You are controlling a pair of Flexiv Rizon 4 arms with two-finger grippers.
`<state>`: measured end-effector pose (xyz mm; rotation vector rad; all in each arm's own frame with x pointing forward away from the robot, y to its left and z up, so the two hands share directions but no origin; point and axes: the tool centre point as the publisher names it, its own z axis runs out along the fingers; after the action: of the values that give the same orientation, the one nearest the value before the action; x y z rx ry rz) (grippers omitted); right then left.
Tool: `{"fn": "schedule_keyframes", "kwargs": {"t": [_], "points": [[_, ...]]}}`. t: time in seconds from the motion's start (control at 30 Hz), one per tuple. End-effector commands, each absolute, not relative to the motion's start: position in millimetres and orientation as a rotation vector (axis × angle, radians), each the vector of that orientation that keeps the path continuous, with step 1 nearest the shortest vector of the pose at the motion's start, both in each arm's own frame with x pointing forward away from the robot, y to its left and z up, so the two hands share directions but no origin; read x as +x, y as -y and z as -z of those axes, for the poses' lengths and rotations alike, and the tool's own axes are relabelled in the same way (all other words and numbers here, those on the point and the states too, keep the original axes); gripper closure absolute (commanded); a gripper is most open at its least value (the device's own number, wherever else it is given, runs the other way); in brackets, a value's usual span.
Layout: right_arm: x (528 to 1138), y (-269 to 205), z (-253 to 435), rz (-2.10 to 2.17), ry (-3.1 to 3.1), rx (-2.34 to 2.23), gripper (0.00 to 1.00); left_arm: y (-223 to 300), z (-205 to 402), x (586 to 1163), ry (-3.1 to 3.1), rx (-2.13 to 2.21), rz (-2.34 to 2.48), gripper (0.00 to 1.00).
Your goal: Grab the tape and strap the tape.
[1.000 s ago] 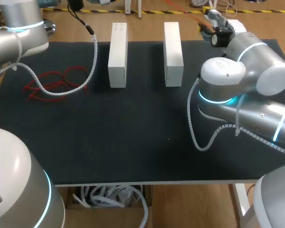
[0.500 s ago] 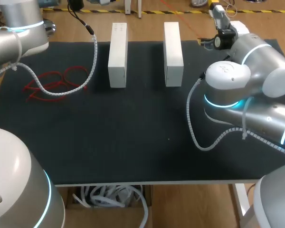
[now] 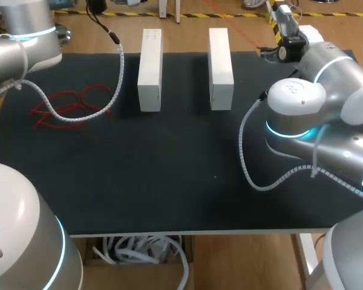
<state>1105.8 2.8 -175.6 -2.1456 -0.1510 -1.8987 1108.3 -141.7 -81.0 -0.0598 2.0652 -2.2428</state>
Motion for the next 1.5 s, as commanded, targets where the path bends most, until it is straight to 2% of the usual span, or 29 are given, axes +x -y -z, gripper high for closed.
{"fn": "schedule_keyframes", "kwargs": {"t": [0.03, 0.13, 0.27, 0.3, 0.4, 0.43, 0.47, 0.57, 0.6, 0.7, 0.8, 0.83, 0.9, 1.1, 1.37, 1.5], "points": [[1109.0, -2.4, 179.5, 1.919, 0.152, -2.117, 0.11, 141.8, 81.3, 1107.1, -2.063, -0.063, 2.242, 1.0], [1108.9, -2.6, 179.5, 1.92, 0.154, -2.118, 0.0, 141.8, 81.3, 1107.1, -2.063, -0.063, 2.242, 1.0], [1108.5, -2.7, 180.1, 1.92, 0.156, -2.122, 0.0, 141.8, 81.3, 1107.1, -2.063, -0.063, 2.242, 1.0], [1108.5, -2.6, 180.1, 1.921, 0.156, -2.121, 0.07, 141.8, 81.3, 1107.1, -2.063, -0.063, 2.242, 1.0], [1108.2, -2.5, 180.2, 1.92, 0.157, -2.122, 0.09, 141.8, 81.3, 1107.1, -2.063, -0.063, 2.242, 1.0], [1108.0, -2.3, 180.2, 1.921, 0.158, -2.122, 0.18, 141.8, 81.3, 1107.1, -2.063, -0.063, 2.242, 1.0], [1107.7, -2.1, 180.3, 1.921, 0.158, -2.122, 0.38, 141.8, 81.3, 1107.1, -2.063, -0.063, 2.242, 1.0], [1106.9, -1.3, 181.0, 1.92, 0.159, -2.125, 0.49, 141.8, 81.3, 1107.1, -2.063, -0.063, 2.242, 1.0], [1106.8, -1.1, 181.3, 1.919, 0.16, -2.126, 0.45, 141.8, 81.3, 1107.1, -2.063, -0.063, 2.242, 1.0], [1106.6, 0.0, 182.1, 1.919, 0.159, -2.13, 0.5, 141.8, 81.3, 1107.1, -2.063, -0.063, 2.242, 1.0], [1106.8, 1.1, 182.2, 1.921, 0.161, -2.132, 0.38, 141.8, 81.3, 1107.1, -2.063, -0.063, 2.242, 1.0], [1106.9, 1.6, 182.1, 1.922, 0.16, -2.131, 0.5, 141.8, 81.3, 1107.1, -2.063, -0.063, 2.242, 1.0], [1107.0, 2.5, 182.2, 1.923, 0.159, -2.131, 0.53, 141.8, 81.3, 1107.1, -2.063, -0.063, 2.242, 1.0], [1107.0, 4.0, 182.3, 1.923, 0.157, -2.134, 0.51, 141.8, 81.3, 1107.1, -2.063, -0.063, 2.242, 1.0], [1106.5, 5.8, 182.7, 1.921, 0.162, -2.139, 0.55, 141.8, 81.3, 1107.1, -2.063, -0.063, 2.242, 1.0], [1104.5, 6.1, 183.9, 1.912, 0.173, -2.144, 0.53, 141.8, 81.3, 1107.1, -2.063, -0.063, 2.242, 1.0]]}}
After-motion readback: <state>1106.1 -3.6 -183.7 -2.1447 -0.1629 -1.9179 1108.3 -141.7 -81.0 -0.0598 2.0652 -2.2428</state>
